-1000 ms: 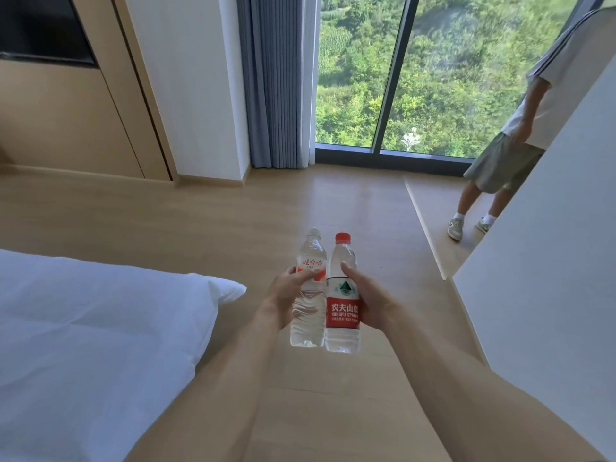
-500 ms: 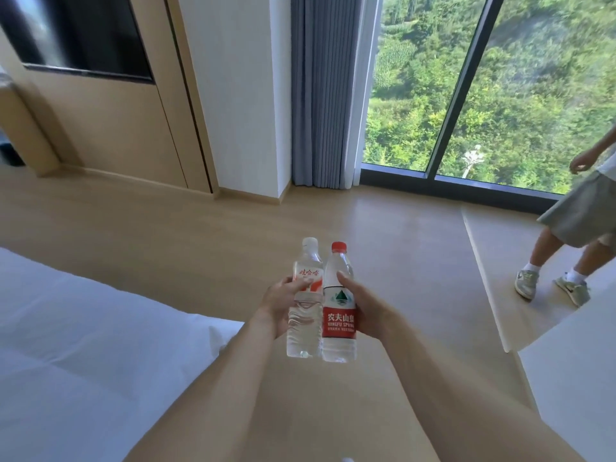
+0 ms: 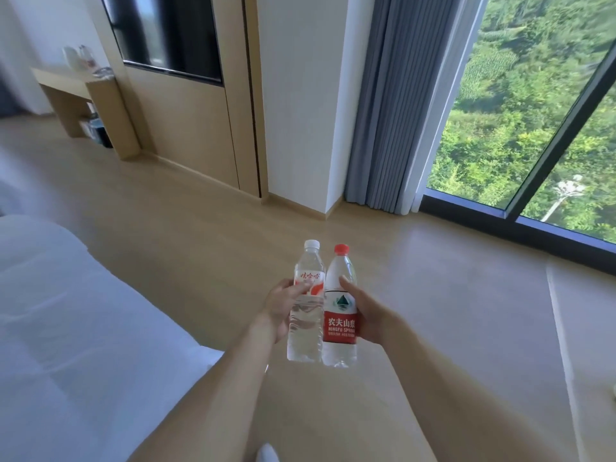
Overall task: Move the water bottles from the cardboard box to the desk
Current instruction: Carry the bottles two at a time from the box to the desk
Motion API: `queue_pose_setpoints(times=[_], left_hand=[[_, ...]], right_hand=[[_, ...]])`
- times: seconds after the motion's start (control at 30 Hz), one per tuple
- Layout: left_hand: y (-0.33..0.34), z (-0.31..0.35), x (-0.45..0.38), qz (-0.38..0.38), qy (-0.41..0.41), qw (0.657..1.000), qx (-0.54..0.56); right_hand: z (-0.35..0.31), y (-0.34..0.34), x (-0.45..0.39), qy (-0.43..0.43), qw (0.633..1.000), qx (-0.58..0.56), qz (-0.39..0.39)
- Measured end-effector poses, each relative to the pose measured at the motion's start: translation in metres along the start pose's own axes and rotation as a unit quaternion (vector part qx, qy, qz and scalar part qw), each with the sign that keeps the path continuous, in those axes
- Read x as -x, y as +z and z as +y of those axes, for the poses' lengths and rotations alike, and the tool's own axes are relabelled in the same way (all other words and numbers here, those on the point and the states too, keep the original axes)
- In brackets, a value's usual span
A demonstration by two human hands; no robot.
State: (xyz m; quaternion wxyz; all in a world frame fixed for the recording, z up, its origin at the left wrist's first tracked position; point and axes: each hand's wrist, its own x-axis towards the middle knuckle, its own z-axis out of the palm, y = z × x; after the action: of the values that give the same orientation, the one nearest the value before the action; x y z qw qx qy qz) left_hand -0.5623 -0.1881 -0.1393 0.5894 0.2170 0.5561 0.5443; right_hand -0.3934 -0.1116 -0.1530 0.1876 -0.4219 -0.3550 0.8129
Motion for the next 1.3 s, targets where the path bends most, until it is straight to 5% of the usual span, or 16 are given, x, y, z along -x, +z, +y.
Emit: queue_pose_setpoints(times=[0.77,1.3], left_hand=[[-0.119,0.207,-0.332,0.062,0.031,0.997,0.044],[-0.237,0.321,-0.484,0.317,0.055,0.937,0.133]], right_hand=[[-0.243,0.072,-0.356,0.001,0.995,0.09,-0.032],[-0.364,0.201,-0.618,0.104,0.942,0.204,-0.246]])
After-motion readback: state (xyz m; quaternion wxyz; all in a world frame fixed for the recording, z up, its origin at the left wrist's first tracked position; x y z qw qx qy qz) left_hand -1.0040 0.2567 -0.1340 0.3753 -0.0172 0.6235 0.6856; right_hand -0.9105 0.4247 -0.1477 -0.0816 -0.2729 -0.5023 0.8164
